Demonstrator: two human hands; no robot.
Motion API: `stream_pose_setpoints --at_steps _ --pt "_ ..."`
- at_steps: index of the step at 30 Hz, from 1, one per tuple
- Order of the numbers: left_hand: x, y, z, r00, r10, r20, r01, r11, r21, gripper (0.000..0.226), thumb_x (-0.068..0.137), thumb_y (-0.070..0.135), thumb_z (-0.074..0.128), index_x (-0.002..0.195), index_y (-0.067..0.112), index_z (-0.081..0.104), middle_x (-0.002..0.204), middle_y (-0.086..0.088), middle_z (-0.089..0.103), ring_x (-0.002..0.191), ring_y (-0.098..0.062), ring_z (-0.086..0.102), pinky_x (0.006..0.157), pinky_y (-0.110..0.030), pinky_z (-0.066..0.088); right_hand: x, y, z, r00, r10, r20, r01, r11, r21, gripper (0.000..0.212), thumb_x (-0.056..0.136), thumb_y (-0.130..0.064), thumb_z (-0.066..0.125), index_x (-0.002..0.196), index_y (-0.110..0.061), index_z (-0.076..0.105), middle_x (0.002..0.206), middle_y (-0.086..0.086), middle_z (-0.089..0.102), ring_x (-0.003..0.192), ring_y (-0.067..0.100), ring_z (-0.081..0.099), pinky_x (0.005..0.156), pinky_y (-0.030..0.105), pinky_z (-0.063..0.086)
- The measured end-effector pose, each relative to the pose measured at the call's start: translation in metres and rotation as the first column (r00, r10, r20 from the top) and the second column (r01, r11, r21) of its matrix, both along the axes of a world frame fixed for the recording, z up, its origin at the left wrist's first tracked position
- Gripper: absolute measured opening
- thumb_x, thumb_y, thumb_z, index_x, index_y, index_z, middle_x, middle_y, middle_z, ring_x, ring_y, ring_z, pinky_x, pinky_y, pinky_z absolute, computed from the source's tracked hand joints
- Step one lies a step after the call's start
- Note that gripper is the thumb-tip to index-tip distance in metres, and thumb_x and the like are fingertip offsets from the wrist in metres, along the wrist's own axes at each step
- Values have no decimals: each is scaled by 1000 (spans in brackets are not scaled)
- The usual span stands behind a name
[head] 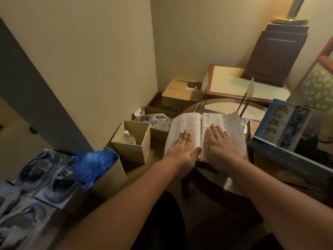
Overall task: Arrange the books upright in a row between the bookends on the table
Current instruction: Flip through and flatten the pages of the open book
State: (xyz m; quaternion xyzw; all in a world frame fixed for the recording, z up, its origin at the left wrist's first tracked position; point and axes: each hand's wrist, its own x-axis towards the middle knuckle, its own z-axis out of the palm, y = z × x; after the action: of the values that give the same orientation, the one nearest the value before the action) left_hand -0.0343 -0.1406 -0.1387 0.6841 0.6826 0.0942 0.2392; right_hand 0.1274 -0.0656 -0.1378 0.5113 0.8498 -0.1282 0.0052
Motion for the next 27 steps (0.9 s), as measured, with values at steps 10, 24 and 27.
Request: stream_pose_setpoints --at_steps 10,24,27 --pt "0 43 12 999 28 40 -26 999 -37 72 105 58 8 159 15 -14 166 -4 -22 153 -18 -20 125 -43 -8 1 -2 -1 999 -3 -34 3 1000 21 64 109 -45 15 162 -16 -7 170 3 -15 154 16 -19 124 35 -11" --pt "-3 124 2 991 124 51 -125 992 18 71 106 55 10 161 13 -6 169 -7 -12 155 -23 -11 126 -45 -2 0 -3 -3 999 -16 -52 18 999 40 64 109 -43 18 162 -17 -8 170 3 -16 154 17 -20 125 36 -10" --pt "-5 114 -2 995 99 25 -100 994 50 73 105 57 8 161 13 -8 168 -6 -15 155 -21 -13 126 -46 -3 1 -3 -1 999 -9 -49 10 1000 22 64 109 -43 18 162 -18 -8 169 2 -17 153 15 -20 124 34 -12"
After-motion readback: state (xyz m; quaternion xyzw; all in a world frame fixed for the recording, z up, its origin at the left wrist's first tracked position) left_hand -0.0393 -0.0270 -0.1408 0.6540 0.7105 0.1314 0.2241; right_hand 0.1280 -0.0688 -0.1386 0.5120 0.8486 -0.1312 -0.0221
